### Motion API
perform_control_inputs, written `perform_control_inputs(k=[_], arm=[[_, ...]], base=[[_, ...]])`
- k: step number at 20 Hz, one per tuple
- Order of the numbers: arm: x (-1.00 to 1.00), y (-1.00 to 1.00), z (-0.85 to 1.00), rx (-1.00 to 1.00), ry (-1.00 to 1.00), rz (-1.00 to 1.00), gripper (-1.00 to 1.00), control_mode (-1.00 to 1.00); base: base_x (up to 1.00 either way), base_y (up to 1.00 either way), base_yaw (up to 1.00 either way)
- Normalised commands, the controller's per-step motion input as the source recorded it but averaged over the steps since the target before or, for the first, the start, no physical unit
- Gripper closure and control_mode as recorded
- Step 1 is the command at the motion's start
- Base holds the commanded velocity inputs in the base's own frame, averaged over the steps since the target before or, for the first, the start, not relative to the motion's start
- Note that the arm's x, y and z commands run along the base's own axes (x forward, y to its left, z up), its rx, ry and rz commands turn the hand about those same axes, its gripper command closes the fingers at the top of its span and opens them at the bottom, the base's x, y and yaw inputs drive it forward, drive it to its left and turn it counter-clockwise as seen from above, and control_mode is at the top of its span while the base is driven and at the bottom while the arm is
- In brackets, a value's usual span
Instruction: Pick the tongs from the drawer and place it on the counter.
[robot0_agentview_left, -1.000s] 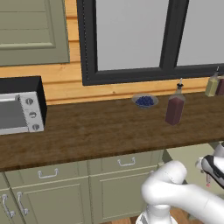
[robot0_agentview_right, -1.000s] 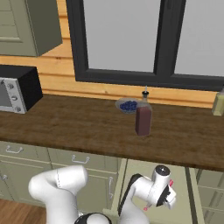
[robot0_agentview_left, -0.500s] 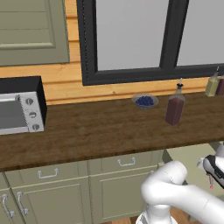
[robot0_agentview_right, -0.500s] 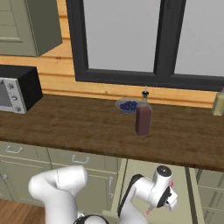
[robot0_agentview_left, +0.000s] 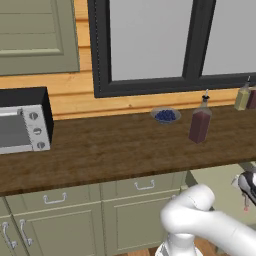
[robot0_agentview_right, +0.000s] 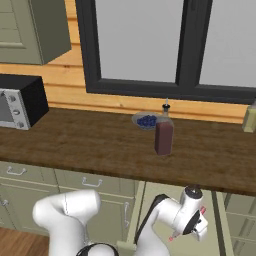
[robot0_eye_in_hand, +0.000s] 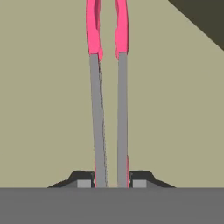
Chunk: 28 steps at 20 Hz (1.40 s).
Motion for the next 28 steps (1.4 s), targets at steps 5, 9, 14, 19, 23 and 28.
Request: perform_control_inputs(k=[5, 9, 14, 19, 23, 28], arm=[[-0.37, -0.06, 0.63, 0.00, -0.05, -0.11, 1.00, -1.00], [-0.18, 0.00, 0.83, -0.09, -0.06, -0.04, 1.00, -1.00], [0.03, 0.07, 0.99, -0.17, -0.03, 0.01, 1.00, -1.00], [0.00, 0.36, 0.89, -0.17, -0.07, 0.16, 1.00, -1.00], [0.00, 0.80, 0.56, -0.02, -0.17, 0.33, 1.00, -1.00], [0.03, 0.91, 0.50, 0.00, -0.15, 0.44, 1.00, -1.00]], base=[[0.00, 0.00, 0.00], [0.00, 0.00, 0.00], [0.00, 0.00, 0.00], [0.00, 0.00, 0.00], [0.00, 0.00, 0.00], [0.00, 0.00, 0.00]])
